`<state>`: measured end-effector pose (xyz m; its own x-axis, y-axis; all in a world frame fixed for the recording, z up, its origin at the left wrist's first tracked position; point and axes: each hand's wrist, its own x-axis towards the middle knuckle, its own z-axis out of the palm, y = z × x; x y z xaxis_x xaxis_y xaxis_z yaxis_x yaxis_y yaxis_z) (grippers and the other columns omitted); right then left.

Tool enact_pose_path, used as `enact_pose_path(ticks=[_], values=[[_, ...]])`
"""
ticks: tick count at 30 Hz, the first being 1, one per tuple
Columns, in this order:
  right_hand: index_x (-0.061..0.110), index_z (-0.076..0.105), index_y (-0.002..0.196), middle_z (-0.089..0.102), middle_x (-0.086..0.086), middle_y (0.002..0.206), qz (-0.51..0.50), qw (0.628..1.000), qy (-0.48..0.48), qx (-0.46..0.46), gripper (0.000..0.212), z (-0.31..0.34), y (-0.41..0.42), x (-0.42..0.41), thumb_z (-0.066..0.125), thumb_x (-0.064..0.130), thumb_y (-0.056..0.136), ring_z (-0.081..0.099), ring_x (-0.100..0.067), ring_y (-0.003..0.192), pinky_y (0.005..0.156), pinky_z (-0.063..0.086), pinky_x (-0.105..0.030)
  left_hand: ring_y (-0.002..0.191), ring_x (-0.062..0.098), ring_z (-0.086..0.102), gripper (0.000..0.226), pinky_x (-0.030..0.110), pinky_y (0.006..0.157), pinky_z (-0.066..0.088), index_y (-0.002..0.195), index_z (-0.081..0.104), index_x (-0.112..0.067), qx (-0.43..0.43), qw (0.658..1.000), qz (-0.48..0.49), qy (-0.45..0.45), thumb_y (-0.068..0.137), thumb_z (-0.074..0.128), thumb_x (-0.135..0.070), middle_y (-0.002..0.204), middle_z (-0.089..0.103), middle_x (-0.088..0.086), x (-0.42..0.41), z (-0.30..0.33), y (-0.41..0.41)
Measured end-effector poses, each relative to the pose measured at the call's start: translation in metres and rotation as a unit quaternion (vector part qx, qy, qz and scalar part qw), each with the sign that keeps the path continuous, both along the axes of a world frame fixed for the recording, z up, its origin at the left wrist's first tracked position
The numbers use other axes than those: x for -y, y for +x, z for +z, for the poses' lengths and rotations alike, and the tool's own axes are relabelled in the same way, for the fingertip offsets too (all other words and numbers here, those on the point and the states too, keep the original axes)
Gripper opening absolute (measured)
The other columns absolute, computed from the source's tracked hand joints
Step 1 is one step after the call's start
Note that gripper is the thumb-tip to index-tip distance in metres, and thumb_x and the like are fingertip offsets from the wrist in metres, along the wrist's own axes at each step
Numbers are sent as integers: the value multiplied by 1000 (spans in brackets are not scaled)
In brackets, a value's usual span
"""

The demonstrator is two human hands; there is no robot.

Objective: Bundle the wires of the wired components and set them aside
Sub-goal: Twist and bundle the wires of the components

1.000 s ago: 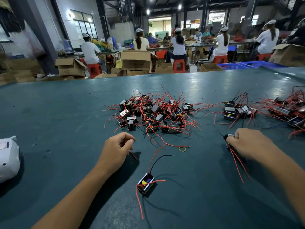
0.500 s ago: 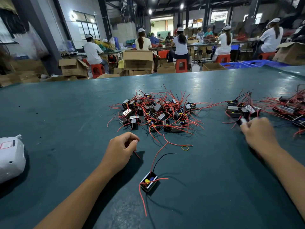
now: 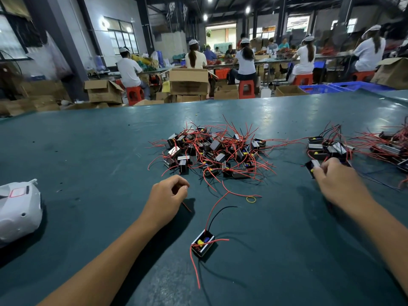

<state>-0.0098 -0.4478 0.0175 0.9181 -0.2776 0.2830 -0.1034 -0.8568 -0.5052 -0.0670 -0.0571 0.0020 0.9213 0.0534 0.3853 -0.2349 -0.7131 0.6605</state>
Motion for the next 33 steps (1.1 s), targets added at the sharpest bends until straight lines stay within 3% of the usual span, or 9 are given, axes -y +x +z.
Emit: enact_pose_path(ticks=[3, 7, 11, 13, 17, 23, 28, 31, 33], values=[[4, 51, 101, 62, -29, 100, 3, 1000, 26, -3, 28, -4, 5, 6, 45, 31, 102, 51, -35, 85, 71, 37, -40, 71, 7, 59, 10, 20, 65, 47, 91, 68, -17, 16, 998, 14, 51, 94, 61, -10, 79, 66, -6, -2, 9, 20], [-2, 54, 111, 60, -26, 111, 44, 998, 21, 26, 28, -4, 6, -1, 47, 23, 101, 54, -42, 103, 84, 42, -46, 84, 22, 58, 8, 29, 69, 42, 99, 65, -8, 60, 984, 34, 165, 95, 58, -8, 92, 62, 3, -3, 22, 58], [8, 57, 104, 64, -11, 93, 138, 989, 21, 55, 17, -1, -4, -16, 53, 23, 99, 57, -30, 87, 73, 40, -37, 112, 29, 56, 36, 43, 90, 52, 128, 55, -10, -39, 957, 56, 283, 98, 59, -32, 123, 54, 10, -3, 20, 88], [13, 57, 102, 65, -3, 84, 181, 982, 15, 50, 11, -3, -10, -22, 55, 24, 98, 57, -24, 77, 68, 36, -31, 111, 31, 58, 43, 47, 90, 55, 128, 53, -11, -75, 946, 66, 308, 97, 60, -40, 126, 48, 12, -1, 16, 95], [23, 58, 91, 65, 9, 73, 259, 966, -3, 25, 7, 1, -20, -28, 57, 26, 97, 56, -1, 65, 60, 40, -17, 111, 37, 59, 43, 49, 89, 54, 125, 48, -9, -65, 944, 80, 313, 95, 65, -35, 135, 45, 18, -2, 10, 101], [24, 52, 77, 58, 3, 65, 229, 965, -103, -72, 26, 6, -27, -26, 44, 37, 97, 56, -20, 66, 60, 41, -37, 86, 37, 61, 31, 47, 72, 53, 115, 38, -10, -111, 935, 60, 333, 101, 54, -33, 91, 57, 11, -4, 12, 105], [24, 47, 78, 58, 1, 74, 236, 949, -154, -142, 26, 7, -28, -20, 39, 37, 98, 55, -21, 73, 66, 42, -37, 81, 36, 64, 31, 39, 60, 45, 109, 47, -9, -44, 918, 101, 382, 106, 38, -39, 93, 66, 13, -1, 29, 99], [26, 46, 80, 59, 5, 78, 234, 939, -189, -167, 26, 7, -27, -16, 37, 42, 98, 56, -17, 76, 68, 44, -35, 72, 34, 61, 36, 36, 57, 42, 103, 53, -12, 68, 923, 184, 331, 105, 37, -44, 80, 65, 8, 1, 41, 77], [27, 49, 83, 59, 8, 85, 206, 946, -215, -129, 29, 7, -28, -16, 40, 52, 97, 57, -16, 81, 71, 47, -35, 65, 28, 56, 36, 36, 56, 39, 97, 57, -14, 118, 946, 201, 224, 104, 40, -44, 72, 62, 1, 1, 48, 60]])
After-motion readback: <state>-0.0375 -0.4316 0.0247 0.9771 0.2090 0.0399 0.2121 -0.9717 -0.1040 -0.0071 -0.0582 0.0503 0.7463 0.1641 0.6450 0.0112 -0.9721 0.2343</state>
